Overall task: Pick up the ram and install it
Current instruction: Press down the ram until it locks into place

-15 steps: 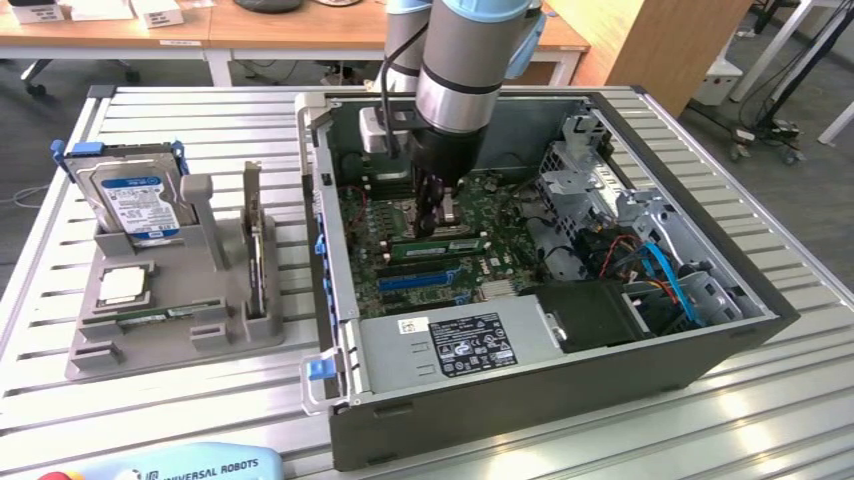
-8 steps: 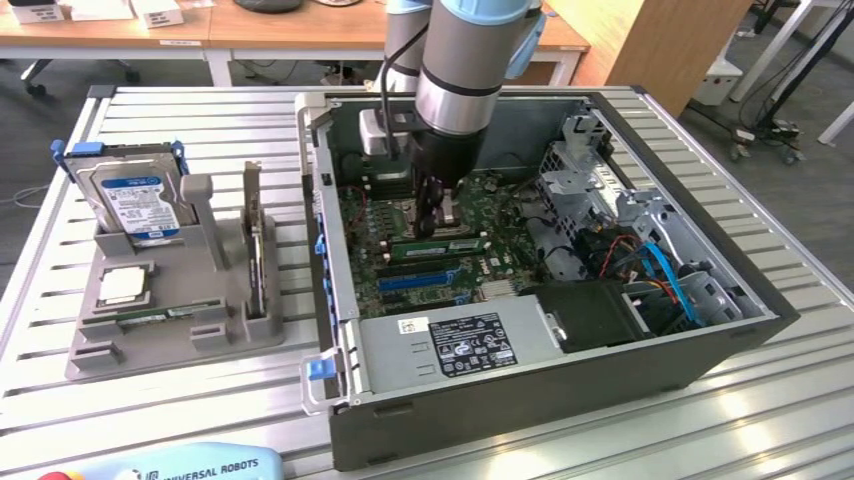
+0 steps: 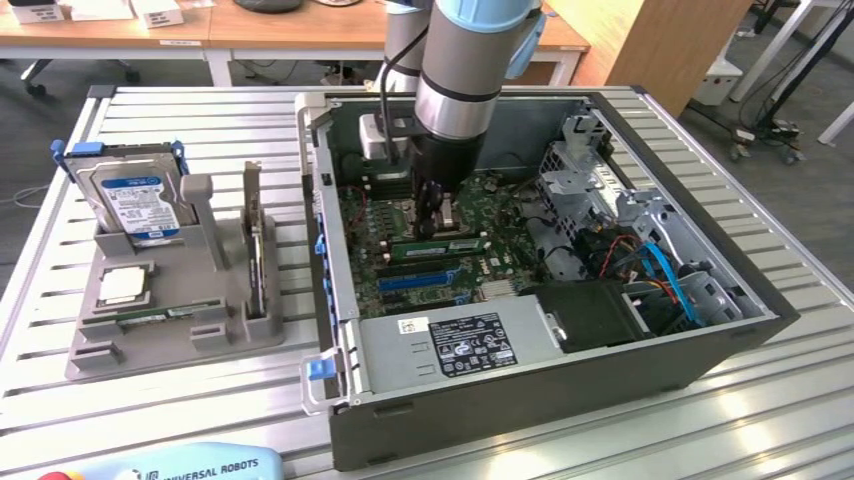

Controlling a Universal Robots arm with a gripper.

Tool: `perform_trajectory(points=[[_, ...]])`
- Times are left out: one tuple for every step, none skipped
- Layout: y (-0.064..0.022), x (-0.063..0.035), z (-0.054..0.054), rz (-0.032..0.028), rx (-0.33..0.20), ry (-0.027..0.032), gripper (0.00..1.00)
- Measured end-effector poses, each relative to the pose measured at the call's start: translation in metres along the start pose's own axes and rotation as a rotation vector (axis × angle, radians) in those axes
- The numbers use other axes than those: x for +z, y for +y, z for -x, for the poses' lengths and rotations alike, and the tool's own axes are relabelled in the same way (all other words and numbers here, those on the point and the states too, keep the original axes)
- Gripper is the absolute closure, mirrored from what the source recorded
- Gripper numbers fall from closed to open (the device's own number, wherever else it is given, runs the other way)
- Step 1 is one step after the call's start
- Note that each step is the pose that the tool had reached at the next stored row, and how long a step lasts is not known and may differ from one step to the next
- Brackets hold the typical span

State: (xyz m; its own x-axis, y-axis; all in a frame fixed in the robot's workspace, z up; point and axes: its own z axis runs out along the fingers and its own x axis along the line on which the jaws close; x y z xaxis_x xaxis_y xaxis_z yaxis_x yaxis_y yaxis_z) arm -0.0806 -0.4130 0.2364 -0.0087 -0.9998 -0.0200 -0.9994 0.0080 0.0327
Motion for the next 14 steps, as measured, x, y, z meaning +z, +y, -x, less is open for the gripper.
perform_trajectory(points=[[0.0,0.0,0.0,0.0,0.0,0.0,0.9],[0.0,0.0001,0.0,-0.0001,0.0,-0.0001,0.9],[-0.0001,0.0004,0.0,-0.0002,0.0,-0.0003,0.9],[-0.0001,0.001,0.0001,-0.0004,0.0,-0.0007,0.9],[-0.0001,0.0015,0.0001,-0.0002,0.0,-0.0005,0.9],[-0.0001,0.002,0.0,-0.0001,0.0,-0.0002,0.9],[-0.0001,0.0026,0.0,-0.0002,0.0,-0.0003,0.9],[-0.0001,0.0031,0.0,-0.0001,0.0,-0.0003,0.9],[-0.0001,0.0036,0.0,-0.0001,0.0,-0.0002,0.9],[-0.0001,0.004,-0.0001,-0.0001,0.0,-0.0002,0.9],[-0.0002,0.0044,-0.0001,-0.0001,0.0,-0.0002,0.9],[-0.0002,0.0047,-0.0001,-0.0001,0.0,-0.0001,0.9],[-0.0002,0.0049,-0.0001,0.0,0.0,0.0,0.9],[-0.0001,0.0049,-0.0001,0.0,0.0,0.0,0.9]])
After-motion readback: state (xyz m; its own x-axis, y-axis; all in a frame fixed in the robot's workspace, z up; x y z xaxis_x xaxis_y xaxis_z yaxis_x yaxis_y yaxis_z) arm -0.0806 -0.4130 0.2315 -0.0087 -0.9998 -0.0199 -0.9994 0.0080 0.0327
